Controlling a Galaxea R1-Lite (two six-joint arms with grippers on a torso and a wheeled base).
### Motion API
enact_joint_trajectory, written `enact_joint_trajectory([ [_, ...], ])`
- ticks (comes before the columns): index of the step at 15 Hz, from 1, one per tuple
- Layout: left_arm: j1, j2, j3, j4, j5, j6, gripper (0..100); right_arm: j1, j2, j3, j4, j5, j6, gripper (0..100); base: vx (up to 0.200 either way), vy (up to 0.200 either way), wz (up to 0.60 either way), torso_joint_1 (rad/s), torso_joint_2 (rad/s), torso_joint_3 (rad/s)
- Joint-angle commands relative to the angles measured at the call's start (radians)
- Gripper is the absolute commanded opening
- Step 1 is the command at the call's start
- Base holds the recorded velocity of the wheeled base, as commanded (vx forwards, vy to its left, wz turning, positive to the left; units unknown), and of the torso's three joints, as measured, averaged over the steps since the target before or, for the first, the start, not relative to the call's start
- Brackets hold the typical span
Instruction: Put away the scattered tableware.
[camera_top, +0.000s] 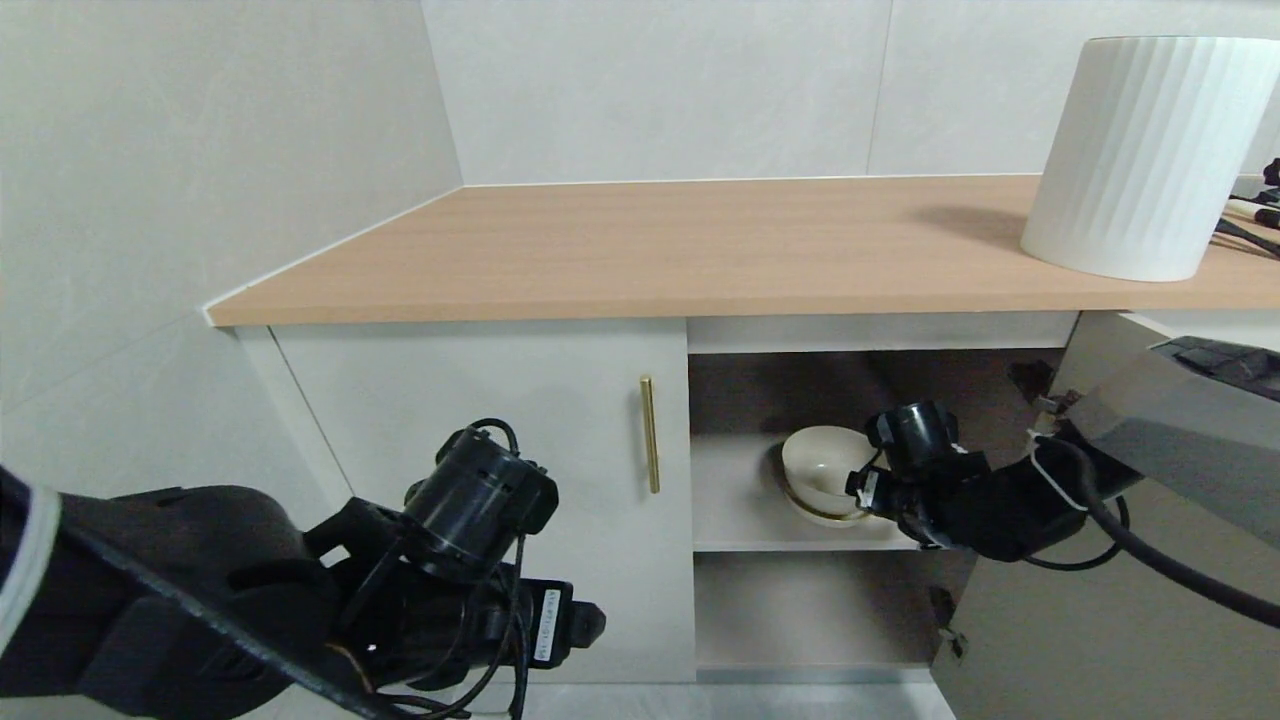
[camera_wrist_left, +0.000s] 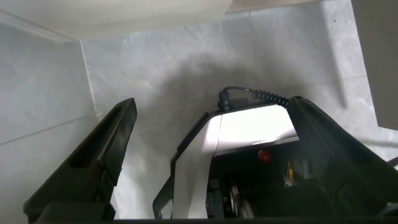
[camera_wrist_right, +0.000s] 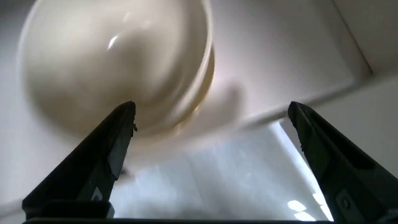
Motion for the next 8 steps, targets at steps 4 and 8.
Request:
enact_joint_trajectory([
  [4,0.040,-0.389,0.154,0.008,-0.002,0.024,100,0.099,-0.573,0.329,0.143,0.101,-0.161,100,0.000,0.000,0.00,0.000,0.00,0.000],
  [8,0.086,-0.570,0.201,0.007,-0.017,0.067,100,0.193,-0.893,0.355,0.489,0.147,-0.165,100,0.000,0.000,0.00,0.000,0.00,0.000],
])
